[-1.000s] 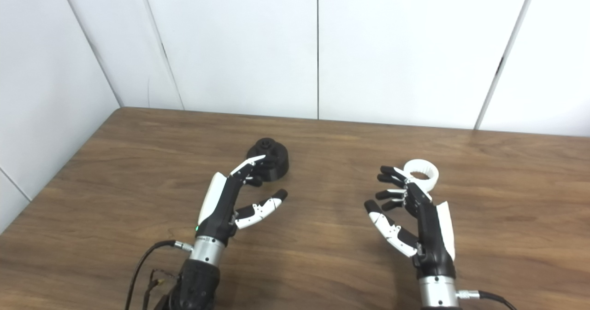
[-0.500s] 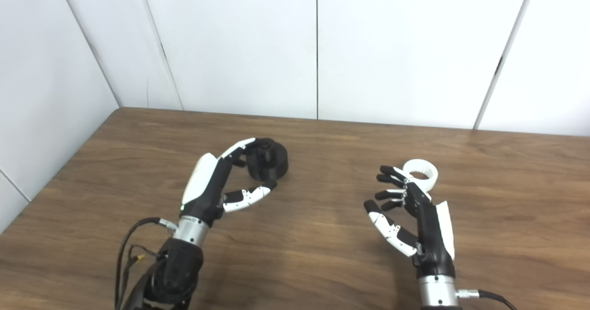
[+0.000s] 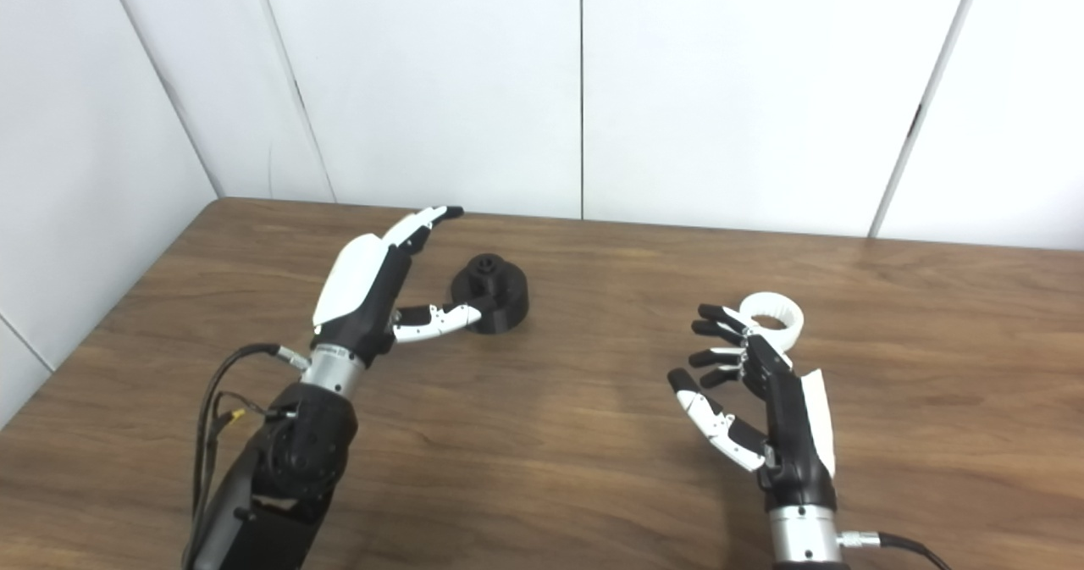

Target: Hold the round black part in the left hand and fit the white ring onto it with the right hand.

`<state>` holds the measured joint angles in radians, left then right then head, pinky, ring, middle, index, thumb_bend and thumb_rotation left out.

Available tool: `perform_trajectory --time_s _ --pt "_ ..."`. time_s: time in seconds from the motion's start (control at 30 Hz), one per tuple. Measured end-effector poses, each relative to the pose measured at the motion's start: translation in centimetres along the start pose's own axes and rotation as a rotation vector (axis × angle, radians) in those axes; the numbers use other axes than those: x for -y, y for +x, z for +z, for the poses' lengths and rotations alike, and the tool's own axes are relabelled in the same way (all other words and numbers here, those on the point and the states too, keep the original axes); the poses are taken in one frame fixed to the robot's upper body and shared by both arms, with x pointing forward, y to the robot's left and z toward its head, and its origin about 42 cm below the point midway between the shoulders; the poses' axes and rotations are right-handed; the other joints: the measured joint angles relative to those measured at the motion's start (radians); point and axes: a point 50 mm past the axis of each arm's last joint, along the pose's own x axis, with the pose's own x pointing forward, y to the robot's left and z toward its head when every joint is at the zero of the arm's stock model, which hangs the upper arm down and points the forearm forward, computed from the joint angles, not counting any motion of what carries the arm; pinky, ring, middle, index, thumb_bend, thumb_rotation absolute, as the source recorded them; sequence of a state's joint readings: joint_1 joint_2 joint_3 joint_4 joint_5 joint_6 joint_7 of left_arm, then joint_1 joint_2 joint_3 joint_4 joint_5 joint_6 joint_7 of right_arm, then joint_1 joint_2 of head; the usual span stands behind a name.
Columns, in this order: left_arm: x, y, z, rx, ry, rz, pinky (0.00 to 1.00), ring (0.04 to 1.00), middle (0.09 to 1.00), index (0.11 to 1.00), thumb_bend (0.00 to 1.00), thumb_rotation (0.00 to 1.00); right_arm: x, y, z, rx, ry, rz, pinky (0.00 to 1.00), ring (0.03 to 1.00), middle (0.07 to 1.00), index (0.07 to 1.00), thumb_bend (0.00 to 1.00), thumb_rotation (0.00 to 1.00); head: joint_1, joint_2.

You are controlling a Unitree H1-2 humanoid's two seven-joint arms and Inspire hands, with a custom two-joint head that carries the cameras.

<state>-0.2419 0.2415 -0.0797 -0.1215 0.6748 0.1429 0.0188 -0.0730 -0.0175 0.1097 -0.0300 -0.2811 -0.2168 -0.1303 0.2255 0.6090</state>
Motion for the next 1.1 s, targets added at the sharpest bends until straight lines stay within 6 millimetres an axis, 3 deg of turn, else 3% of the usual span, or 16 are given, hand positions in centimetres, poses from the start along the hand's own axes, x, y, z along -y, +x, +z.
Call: perform_trajectory --time_s 0.13,0.37,0.9,1.1 --pt "0.1 0.6 -0.4 -0.029 0.036 -0.034 1.0 1.0 0.983 0.914 0.87 0.48 0.0 0.0 0.0 0.0 -0.001 -0.001 0.48 0.589 0.723 0.757 0.54 0.27 -0.003 0.0" --pt "0.6 2.7 -1.6 -0.053 0.143 -0.092 0.96 1.0 0.998 0.916 0.98 0.56 0.1 0.0 0.0 -0.001 -0.001 -0.002 0.48 0.59 0.72 0.759 0.54 0.3 -0.006 -0.002" --pt "3.9 4.9 -4.0 -0.143 0.264 -0.245 0.99 1.0 1.0 0.915 1.0 0.59 0.1 0.0 0.0 -0.003 -0.002 -0.004 0.47 0.579 0.72 0.755 0.56 0.29 -0.012 0.003" --pt "4.9 5.2 -5.1 -0.176 0.284 -0.283 0.98 1.0 1.0 0.914 1.0 0.64 0.2 -0.1 0.0 -0.004 -0.003 -0.005 0.47 0.587 0.721 0.757 0.55 0.29 -0.015 0.005"
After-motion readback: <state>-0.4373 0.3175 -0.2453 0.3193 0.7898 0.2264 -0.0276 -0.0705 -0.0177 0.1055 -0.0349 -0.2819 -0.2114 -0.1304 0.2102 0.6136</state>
